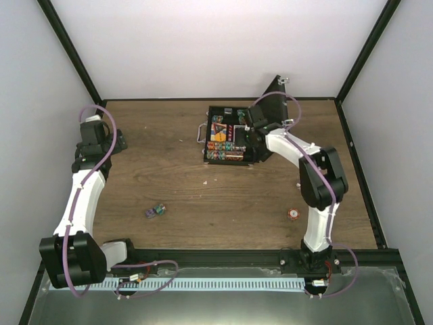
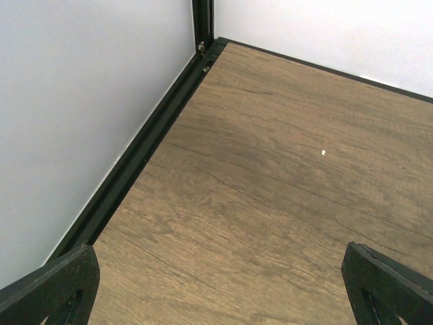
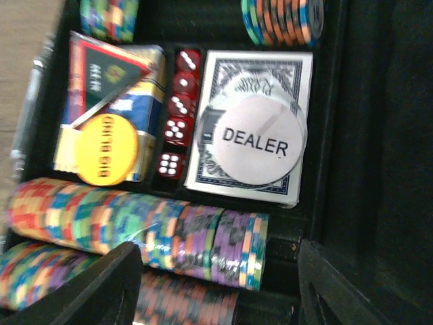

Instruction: Pack up texas hold em set

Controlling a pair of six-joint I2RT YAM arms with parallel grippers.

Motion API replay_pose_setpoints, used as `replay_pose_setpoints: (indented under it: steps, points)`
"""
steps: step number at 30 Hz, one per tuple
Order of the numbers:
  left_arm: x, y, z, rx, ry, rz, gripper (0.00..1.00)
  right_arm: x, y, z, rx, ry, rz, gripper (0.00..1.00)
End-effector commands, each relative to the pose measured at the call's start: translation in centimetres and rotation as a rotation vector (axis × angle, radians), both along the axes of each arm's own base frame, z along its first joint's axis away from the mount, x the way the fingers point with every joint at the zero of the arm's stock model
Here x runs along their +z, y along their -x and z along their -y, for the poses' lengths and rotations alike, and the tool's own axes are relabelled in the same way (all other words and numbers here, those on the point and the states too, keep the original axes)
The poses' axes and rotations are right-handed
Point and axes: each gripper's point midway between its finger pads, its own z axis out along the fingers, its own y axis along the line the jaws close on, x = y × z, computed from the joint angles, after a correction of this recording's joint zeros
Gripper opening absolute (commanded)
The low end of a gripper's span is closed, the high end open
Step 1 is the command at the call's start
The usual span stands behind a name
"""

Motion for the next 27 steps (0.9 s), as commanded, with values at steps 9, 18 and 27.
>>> replay_pose_setpoints:
  steps: [9,18,27]
  points:
    - [0.6,0.0,0.1,-0.015,-0.01,0.023,1.0,6.2,13.5,-15.9,0.511,-0.079,0.179,0.74]
    - [0.8,0.1,0.3,-0.024,-0.002,0.032,1.0,2.4,24.1,-26.1,0.807,-0.115,0.114,0.74]
    - [1.0,0.1,0.5,-0.03,0.003,0.037,1.0,0.4,26.6,-29.6,0.869,-0.017,0.173,0.74]
